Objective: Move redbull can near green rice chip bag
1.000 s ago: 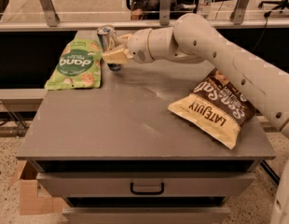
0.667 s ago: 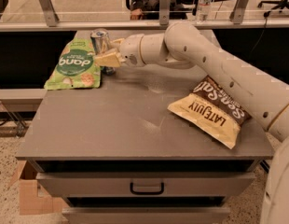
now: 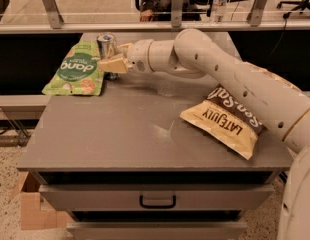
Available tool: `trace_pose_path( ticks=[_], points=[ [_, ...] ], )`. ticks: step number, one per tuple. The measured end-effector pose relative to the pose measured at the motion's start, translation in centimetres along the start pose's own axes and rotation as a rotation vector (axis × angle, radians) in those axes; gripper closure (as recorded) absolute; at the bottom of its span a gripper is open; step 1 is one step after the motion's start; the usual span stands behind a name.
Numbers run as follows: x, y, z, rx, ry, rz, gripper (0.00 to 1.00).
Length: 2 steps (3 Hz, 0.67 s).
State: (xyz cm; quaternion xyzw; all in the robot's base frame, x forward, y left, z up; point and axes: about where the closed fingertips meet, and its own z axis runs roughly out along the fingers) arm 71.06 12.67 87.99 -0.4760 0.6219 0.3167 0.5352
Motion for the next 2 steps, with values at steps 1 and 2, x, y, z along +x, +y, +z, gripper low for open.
trace_pose_path(
  ticks=[1,2],
  points=[
    [0.1,-0.6,-1.0,0.025,-0.007,-0.013,0.08],
    [0.0,-1.4,-3.3,0.059,0.006,-0.026,0.0]
  ],
)
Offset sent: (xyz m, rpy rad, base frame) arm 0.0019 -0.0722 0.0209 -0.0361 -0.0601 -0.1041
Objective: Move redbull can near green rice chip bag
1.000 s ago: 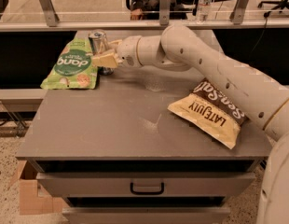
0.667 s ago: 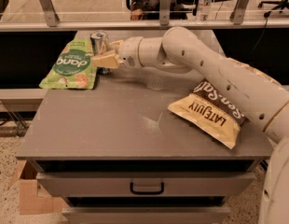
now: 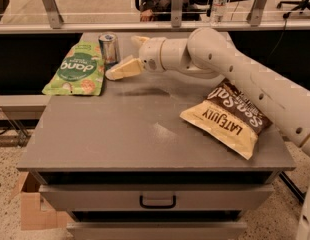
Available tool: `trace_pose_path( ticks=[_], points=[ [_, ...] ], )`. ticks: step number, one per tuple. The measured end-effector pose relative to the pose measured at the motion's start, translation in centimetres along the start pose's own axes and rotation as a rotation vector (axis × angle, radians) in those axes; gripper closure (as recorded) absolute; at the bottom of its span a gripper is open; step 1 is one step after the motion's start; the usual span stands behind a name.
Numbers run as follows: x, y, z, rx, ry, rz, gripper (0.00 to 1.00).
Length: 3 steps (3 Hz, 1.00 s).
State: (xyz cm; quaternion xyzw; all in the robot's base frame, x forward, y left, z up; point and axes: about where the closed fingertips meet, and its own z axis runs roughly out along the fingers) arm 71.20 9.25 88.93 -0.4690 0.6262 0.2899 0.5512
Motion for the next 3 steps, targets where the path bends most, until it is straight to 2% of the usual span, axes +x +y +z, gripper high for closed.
trace_pose_path(
  ticks=[2,3],
  points=[
    [-3.1,-5.1,-10.8,0.273,0.023,-0.082,0.0],
    [-3.1,-5.1,-10.8,0.273,0.023,-0.082,0.0]
  ],
)
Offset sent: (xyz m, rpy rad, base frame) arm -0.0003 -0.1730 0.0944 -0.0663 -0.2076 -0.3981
